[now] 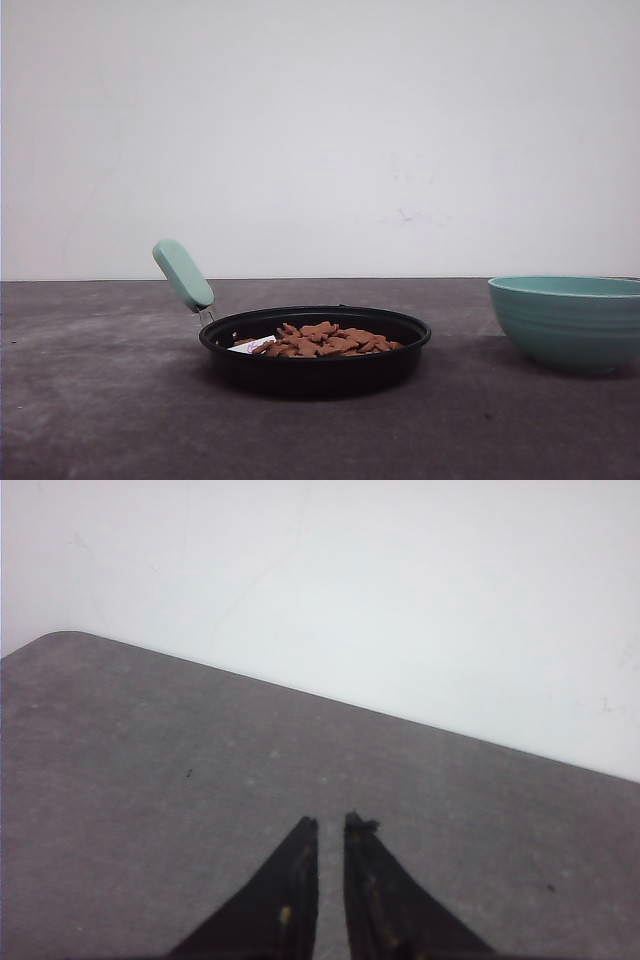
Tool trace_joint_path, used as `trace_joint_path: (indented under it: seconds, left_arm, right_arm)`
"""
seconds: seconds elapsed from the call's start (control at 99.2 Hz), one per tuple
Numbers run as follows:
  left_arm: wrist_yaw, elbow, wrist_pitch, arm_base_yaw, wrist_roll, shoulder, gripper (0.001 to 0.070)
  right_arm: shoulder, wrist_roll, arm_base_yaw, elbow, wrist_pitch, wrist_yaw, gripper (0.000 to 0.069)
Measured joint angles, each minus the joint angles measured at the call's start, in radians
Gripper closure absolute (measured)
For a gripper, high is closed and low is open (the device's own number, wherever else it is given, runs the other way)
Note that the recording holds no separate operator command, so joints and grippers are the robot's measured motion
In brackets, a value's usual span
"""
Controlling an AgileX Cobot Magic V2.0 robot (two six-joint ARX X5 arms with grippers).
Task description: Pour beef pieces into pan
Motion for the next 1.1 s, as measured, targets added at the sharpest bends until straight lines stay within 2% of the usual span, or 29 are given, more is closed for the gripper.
trace_joint_path:
  seconds: [0.111,0.192,0.292,0.363,0.484,0.555,0.706,0.847,1.029,1.099]
  left_arm:
    - [0.003,-0.009,0.010,0.049,0.034,-0.065,0.0687]
    - [0.010,-0.074,0.042,0.114,0.059,-0.135,0.0687]
    - [0.069,-0.250,0.088,0.204,0.074,-0.192,0.0687]
    - [0.169,-0.399,0.143,0.252,0.080,-0.240,0.0687]
    - [0.423,-0.605,0.221,0.315,0.081,-0.360,0.0687]
    - [0.529,-0.684,0.238,0.335,0.081,-0.432,0.0687]
    - [0.546,-0.784,0.237,0.349,0.068,-0.438,0.0687]
    - [0.547,-0.792,0.272,0.351,0.080,-0.439,0.0687]
    - [0.503,-0.793,0.270,0.356,0.122,-0.439,0.0687]
    - [0.503,-0.793,0.271,0.356,0.130,-0.439,0.0687]
  right_arm:
    - [0.000,0.000,0.000,0.000,0.000,0.000,0.0682]
    - [0.000,0.000,0.000,0.000,0.000,0.000,0.0682]
    - [0.000,0.000,0.000,0.000,0.000,0.000,0.0682]
    - [0.000,0.000,0.000,0.000,0.000,0.000,0.0682]
    - [0.000,0.000,0.000,0.000,0.000,0.000,0.0682]
    - [0.000,0.000,0.000,0.000,0.000,0.000,0.0682]
    - [0.000,0.000,0.000,-0.001,0.001,0.000,0.0682]
    - [0.000,0.000,0.000,-0.001,0.002,0.000,0.0682]
    - [0.000,0.000,0.000,-0.001,0.001,0.000,0.0682]
    - [0.000,0.000,0.000,-0.001,0.001,0.000,0.0682]
